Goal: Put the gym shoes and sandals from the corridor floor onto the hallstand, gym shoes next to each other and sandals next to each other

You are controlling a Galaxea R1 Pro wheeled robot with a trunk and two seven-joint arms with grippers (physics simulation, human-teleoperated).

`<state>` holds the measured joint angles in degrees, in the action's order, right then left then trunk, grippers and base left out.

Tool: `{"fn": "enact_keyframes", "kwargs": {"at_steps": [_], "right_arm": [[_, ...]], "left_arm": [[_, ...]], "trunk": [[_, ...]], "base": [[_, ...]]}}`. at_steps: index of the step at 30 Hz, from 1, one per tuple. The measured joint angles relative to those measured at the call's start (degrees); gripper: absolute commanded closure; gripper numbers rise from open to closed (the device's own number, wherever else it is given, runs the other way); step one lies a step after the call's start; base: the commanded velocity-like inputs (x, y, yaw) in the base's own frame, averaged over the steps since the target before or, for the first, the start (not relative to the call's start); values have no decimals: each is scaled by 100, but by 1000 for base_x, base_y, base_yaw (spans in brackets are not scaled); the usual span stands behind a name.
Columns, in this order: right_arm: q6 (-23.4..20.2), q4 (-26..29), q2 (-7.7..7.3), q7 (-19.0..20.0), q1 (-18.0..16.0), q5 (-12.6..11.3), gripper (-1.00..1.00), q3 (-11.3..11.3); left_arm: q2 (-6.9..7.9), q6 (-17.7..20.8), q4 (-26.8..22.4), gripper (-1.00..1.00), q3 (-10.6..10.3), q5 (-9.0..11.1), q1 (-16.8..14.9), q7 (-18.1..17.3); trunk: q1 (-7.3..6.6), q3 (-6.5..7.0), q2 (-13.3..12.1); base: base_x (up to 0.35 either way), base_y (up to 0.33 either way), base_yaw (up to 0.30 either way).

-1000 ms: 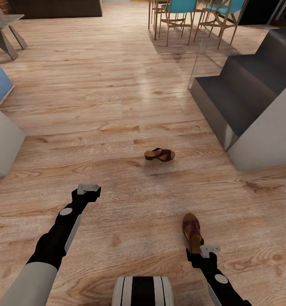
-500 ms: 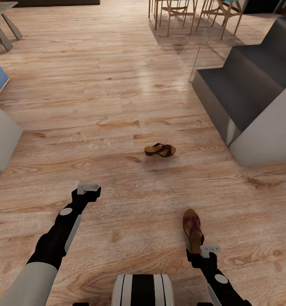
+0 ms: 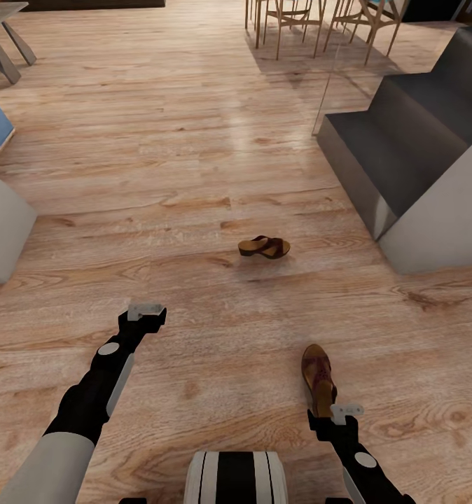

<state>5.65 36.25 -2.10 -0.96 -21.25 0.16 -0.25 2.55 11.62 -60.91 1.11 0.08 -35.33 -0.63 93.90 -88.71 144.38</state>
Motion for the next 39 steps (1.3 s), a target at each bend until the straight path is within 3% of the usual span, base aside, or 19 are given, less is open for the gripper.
{"fn": "enact_keyframes", "kwargs": {"at_steps": [9, 21, 36, 39], "right_arm": [[571, -105, -17, 1, 7, 5, -100, 7], [697, -246, -19, 0, 9, 0, -100, 7], [701, -255, -19, 0, 9, 2, -100, 7], [701, -255, -19, 1, 9, 1, -100, 7]], "left_arm": [[0, -6, 0, -100, 0, 0, 0, -1], [0, 0, 4, -100, 0, 0, 0, -1], [0, 1, 9, -100, 0, 15, 0, -1], [0, -3, 9, -100, 0, 15, 0, -1]], "trunk": [[0, 0, 0], [0, 0, 0], [39, -332, 20], [39, -333, 20]], "base": [[0, 0, 0], [0, 0, 0], [0, 0, 0], [0, 0, 0]]}}
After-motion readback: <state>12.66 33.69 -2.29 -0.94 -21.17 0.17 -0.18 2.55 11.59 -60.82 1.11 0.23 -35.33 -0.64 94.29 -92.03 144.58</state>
